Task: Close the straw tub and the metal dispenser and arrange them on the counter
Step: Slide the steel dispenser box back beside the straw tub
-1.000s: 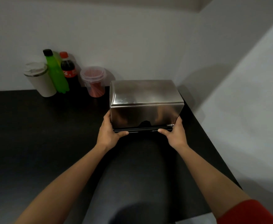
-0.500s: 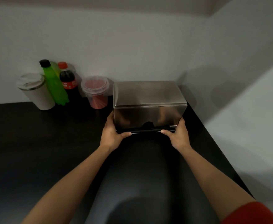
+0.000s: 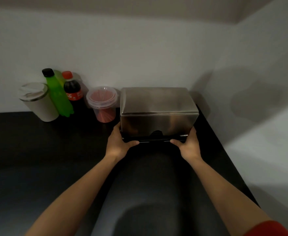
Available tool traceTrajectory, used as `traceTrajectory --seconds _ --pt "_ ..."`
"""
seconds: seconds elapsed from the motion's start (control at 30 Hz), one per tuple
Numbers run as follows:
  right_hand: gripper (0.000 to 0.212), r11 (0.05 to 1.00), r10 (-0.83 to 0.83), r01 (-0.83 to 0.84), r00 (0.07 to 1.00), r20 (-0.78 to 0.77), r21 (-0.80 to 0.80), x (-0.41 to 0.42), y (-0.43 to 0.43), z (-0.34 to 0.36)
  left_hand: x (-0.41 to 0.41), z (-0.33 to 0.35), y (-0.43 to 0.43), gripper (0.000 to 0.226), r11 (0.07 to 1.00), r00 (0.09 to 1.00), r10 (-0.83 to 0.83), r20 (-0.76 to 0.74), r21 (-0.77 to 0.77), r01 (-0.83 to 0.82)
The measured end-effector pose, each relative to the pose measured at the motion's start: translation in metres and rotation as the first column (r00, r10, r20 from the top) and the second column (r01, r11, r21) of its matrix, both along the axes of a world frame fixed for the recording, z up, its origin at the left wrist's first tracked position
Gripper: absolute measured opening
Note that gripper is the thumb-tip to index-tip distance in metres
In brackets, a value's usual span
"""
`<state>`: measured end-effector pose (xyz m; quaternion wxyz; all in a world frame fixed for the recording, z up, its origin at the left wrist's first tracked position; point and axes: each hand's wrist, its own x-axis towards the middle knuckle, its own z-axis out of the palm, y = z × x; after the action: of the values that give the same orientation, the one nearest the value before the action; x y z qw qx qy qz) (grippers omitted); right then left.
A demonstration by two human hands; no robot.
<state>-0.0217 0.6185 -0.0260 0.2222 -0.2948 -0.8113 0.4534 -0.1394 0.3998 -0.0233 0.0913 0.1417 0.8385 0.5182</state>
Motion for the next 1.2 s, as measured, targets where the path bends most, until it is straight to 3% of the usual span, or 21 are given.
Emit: traceTrajectory --seconds 0.37,0.77,1.2 --pt "0.092 1.0 0.012 -0.012 1.0 -0.024 -0.015 -0.035 0.017 -0.002 -0.026 0.001 0.013 0.085 0.999 0.99 -0.035 -0.136 0.018 0.038" --pt "0.088 0.997 0.071 -0.071 0.993 -0.097 0.009 -0.05 0.025 -0.003 -0.045 -0.003 0.02 0.083 0.999 0.989 -0.036 -0.147 0.015 0.038" --pt "0.084 0.996 0.083 -0.083 0.997 0.002 -0.041 -0.054 0.035 0.0 -0.045 -0.002 0.021 0.084 0.998 0.983 -0.061 -0.174 0.012 0.064"
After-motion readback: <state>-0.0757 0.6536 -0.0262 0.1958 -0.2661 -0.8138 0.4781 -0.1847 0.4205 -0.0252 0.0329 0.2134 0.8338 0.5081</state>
